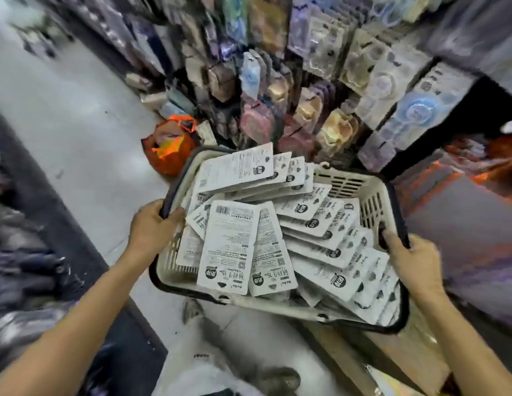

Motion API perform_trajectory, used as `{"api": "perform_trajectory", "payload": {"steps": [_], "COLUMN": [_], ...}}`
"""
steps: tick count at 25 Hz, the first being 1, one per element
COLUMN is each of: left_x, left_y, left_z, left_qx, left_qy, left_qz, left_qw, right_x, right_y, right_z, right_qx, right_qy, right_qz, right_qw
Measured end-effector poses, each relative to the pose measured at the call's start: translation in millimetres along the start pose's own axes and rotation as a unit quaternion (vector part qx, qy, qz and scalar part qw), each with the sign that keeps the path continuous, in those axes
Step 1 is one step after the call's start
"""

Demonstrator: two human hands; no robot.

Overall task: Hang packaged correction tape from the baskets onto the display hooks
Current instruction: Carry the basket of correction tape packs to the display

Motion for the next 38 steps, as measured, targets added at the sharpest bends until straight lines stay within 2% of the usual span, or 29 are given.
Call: {"api": "perform_trajectory", "payload": {"steps": [4, 7, 10, 14, 18, 24, 30, 32, 35, 38], "left_x": [-100.4, -181.2, -261.0, -396.8, -536.7, -759.0, -1047.2, -1129.5, -1265.7, -1417.8], "left_y": [-113.9, -201.2, -284.6, -386.9, -478.7, -639.0, -786.6, -834.3, -909.7, -976.4], "left_z": [-82.7, -122.3, -158.7, -213.6, -252.6, -287.9, -343.5, -343.5, -338.0, -357.4], "left_qx": [0.043, 0.075, 0.064, 0.068, 0.069, 0.084, 0.11, 0.096, 0.106, 0.096], "left_qy": [-0.057, -0.084, -0.115, -0.153, -0.182, -0.232, -0.249, -0.258, -0.255, -0.273], "left_qz": [0.068, 0.117, 0.146, 0.185, 0.235, 0.31, 0.326, 0.347, 0.334, 0.332], "left_qw": [0.995, 0.987, 0.981, 0.968, 0.952, 0.918, 0.905, 0.896, 0.901, 0.898], "right_x": [-63.4, -101.3, -140.3, -200.9, -269.3, -348.3, -458.4, -496.8, -559.8, -629.9], "right_y": [129.6, 210.4, 287.2, 419.3, 554.0, 707.3, 906.9, 952.5, 1011.7, 1102.3], "right_z": [-179.9, -318.5, -452.7, -630.7, -817.4, -1125.7, -1403.9, -1488.9, -1612.1, -1748.4], "right_qx": [0.024, -0.002, -0.021, -0.011, 0.005, 0.042, 0.018, 0.022, 0.009, 0.004], "right_qy": [-0.074, -0.104, -0.111, -0.18, -0.232, -0.295, -0.292, -0.302, -0.275, -0.275], "right_qz": [-0.062, -0.095, -0.144, -0.179, -0.233, -0.252, -0.289, -0.295, -0.305, -0.312], "right_qw": [0.995, 0.99, 0.983, 0.967, 0.944, 0.921, 0.912, 0.906, 0.912, 0.909]}}
Point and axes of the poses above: each hand's wrist, its own x-axis away from the middle knuckle, its own y-axis out of the palm, z = x × y, the point moved 4 cm from there along -x, towards the middle knuckle, and after that the axes turned 3 degrees about -z, right-handed, at the moved point
